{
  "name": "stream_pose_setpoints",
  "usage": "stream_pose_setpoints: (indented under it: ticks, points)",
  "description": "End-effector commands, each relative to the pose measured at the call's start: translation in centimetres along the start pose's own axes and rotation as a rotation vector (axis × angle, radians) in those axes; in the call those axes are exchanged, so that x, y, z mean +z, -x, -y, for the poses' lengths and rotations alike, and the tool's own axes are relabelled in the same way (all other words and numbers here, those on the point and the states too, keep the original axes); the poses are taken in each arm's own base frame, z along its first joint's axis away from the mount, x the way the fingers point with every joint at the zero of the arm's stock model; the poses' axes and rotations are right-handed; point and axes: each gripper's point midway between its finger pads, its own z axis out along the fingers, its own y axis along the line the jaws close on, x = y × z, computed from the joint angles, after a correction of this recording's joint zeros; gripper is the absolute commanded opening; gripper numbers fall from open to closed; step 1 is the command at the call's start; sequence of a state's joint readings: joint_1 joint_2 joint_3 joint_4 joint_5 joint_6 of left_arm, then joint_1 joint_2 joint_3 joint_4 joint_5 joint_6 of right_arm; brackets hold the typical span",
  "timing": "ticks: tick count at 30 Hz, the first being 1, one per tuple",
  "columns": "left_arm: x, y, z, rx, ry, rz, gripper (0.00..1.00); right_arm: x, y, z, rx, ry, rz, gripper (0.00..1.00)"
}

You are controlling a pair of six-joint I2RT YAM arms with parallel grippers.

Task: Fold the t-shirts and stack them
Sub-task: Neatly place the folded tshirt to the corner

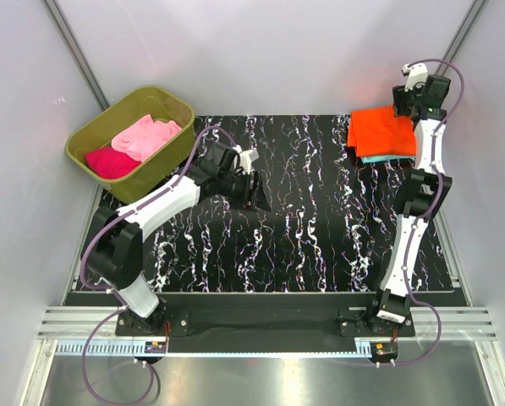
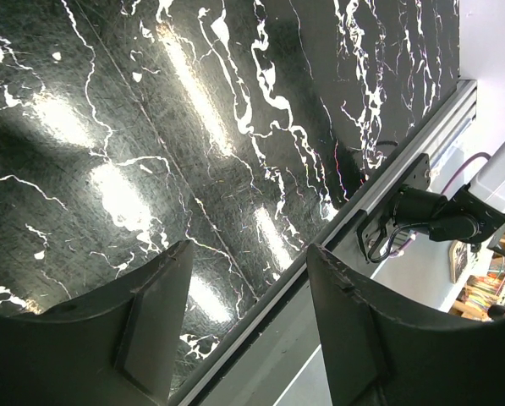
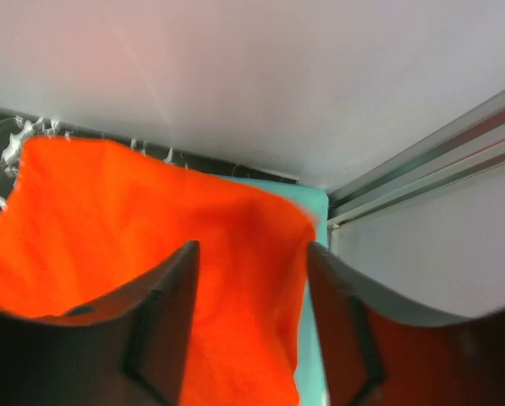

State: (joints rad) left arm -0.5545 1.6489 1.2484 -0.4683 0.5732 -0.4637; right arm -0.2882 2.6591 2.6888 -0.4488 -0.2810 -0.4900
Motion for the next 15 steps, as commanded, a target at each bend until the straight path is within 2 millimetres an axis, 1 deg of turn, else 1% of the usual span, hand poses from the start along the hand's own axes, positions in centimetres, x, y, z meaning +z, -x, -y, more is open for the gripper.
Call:
stream_pose_setpoints:
  ticks: [1,2,3,5,6,7,8,9,10,11,12,13,14,15]
  points:
    - [0.3,0.2,0.8,0.019,-0.038,0.007,0.62,-1.6,7.1,2.8,0.019,-0.107,0.204,0.70]
    - [0.2,0.2,0.7,0.019,-0.038,0.009,0.62,-1.7,6.9,2.8,0.036,-0.107,0.196,0.76]
    - [0.1,0.3,0.9,0.023,-0.040,0.013,0.63,-2.5,7.9,2.9,0.048,-0.113,0.207,0.80]
    - [-0.1,0.3,1.2,0.032,-0.044,0.018,0.63,-3.2,8.2,2.9,0.089,-0.129,0.198,0.81]
    - [-0.4,0.4,1.5,0.039,-0.048,0.026,0.63,-3.2,7.6,2.7,0.111,-0.132,0.175,0.81]
    - [-0.7,0.5,1.7,0.043,-0.056,0.029,0.63,-4.3,8.7,2.7,0.144,-0.141,0.184,0.81]
    - [-0.9,0.6,2.1,0.052,-0.063,0.034,0.63,-4.8,8.8,2.5,0.158,-0.143,0.178,0.81]
    - [-1.3,0.8,2.4,0.061,-0.071,0.045,0.64,-4.4,7.4,1.3,0.177,-0.118,0.138,0.81]
    - [-1.5,0.8,2.8,0.067,-0.082,0.046,0.64,-5.5,8.4,1.0,0.192,-0.116,0.148,0.80]
    - [-2.0,0.8,3.2,0.078,-0.092,0.055,0.65,-5.1,6.6,0.0,0.208,-0.099,0.102,0.79]
    - [-2.2,0.8,3.5,0.085,-0.097,0.059,0.66,-5.8,7.4,-0.7,0.209,-0.091,0.106,0.78]
    - [-2.3,0.7,3.7,0.090,-0.102,0.060,0.66,-5.8,6.9,-1.4,0.230,-0.088,0.087,0.75]
    - [-2.8,0.8,4.1,0.104,-0.109,0.072,0.66,-5.5,5.5,-2.4,0.246,-0.073,0.053,0.71]
    - [-2.9,0.8,4.3,0.108,-0.113,0.074,0.66,-6.0,6.0,-3.4,0.254,-0.059,0.052,0.68]
